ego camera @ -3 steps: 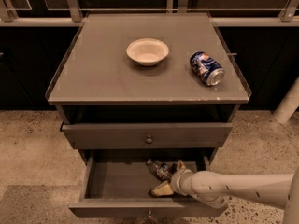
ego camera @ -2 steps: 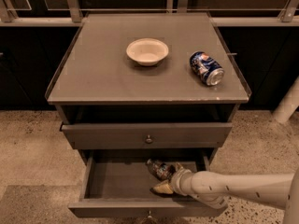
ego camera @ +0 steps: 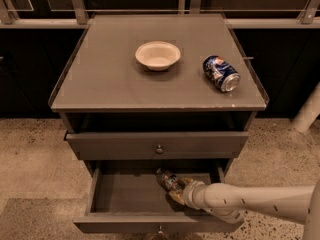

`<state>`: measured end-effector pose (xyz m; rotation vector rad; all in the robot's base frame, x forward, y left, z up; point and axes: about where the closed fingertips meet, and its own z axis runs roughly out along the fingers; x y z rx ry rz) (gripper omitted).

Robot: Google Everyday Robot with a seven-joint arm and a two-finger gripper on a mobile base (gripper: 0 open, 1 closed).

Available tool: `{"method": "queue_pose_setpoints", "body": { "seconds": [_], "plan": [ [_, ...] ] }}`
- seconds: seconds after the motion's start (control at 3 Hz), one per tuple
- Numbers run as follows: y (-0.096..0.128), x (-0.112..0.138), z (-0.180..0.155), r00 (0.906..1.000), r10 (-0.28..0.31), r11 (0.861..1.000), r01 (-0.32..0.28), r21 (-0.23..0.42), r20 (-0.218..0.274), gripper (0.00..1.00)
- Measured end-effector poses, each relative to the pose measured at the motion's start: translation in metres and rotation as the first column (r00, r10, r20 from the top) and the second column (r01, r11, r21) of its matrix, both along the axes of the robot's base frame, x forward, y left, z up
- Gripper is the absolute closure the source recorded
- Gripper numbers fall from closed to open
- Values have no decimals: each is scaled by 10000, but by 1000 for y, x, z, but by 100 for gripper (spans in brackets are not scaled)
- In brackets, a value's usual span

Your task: Pick water bottle from middle drawer and place on counter

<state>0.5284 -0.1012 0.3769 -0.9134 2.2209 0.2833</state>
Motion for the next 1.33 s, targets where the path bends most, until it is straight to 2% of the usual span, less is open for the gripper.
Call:
{"method": "queue_pose_setpoints", "body": {
  "seconds": [0.33,0.67,1.0,1.33],
  "plan": [
    [0,0,0,10000,0,10000,0,0,0,87],
    [2,-6,17,9985,537,9985,-538,142,88,100],
    [-23,-20,55,9917,1276,9918,-1276,-5,135,100],
    [-50,-54,91,9795,1935,9801,-1956,-348,-554,100]
  ]
}}
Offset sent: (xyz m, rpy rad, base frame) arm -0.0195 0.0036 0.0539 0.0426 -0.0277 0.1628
